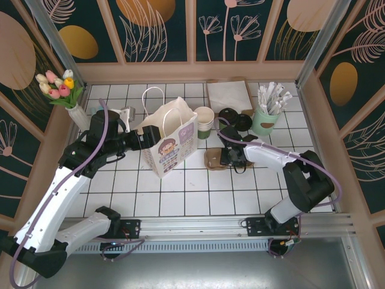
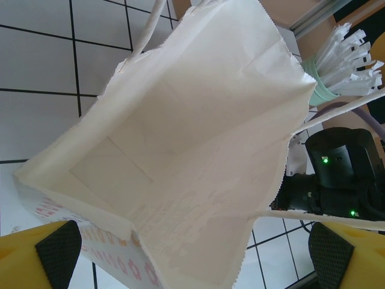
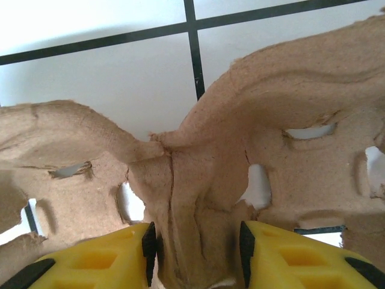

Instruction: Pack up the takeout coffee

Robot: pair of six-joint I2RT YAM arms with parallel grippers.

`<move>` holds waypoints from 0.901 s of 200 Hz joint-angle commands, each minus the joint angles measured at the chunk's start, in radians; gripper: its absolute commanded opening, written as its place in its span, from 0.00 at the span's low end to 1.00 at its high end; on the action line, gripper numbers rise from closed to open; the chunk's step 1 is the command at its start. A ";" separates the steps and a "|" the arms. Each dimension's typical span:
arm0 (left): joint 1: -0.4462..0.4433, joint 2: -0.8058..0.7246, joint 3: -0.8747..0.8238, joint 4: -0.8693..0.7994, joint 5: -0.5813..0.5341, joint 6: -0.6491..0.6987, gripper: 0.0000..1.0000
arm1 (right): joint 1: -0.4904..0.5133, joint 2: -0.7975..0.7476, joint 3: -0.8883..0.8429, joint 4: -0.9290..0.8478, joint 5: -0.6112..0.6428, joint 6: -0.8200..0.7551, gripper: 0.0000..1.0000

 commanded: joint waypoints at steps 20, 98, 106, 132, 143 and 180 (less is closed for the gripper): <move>0.009 -0.007 -0.011 0.019 -0.019 0.015 0.98 | 0.001 0.039 0.002 0.013 0.038 -0.020 0.46; 0.010 -0.025 0.016 0.007 -0.109 0.014 0.99 | 0.011 -0.100 0.048 -0.048 0.122 -0.077 0.20; 0.010 -0.036 0.027 0.020 -0.095 0.021 0.99 | 0.011 -0.117 0.055 -0.067 0.131 -0.084 0.19; 0.010 -0.056 0.066 0.025 -0.103 0.038 0.99 | 0.010 -0.180 0.085 -0.113 0.142 -0.106 0.19; 0.010 -0.043 0.084 0.009 -0.118 0.044 0.98 | 0.010 -0.197 0.105 -0.129 0.140 -0.113 0.19; 0.010 0.026 0.158 -0.023 -0.199 0.086 0.98 | 0.010 -0.247 0.177 -0.177 0.123 -0.133 0.20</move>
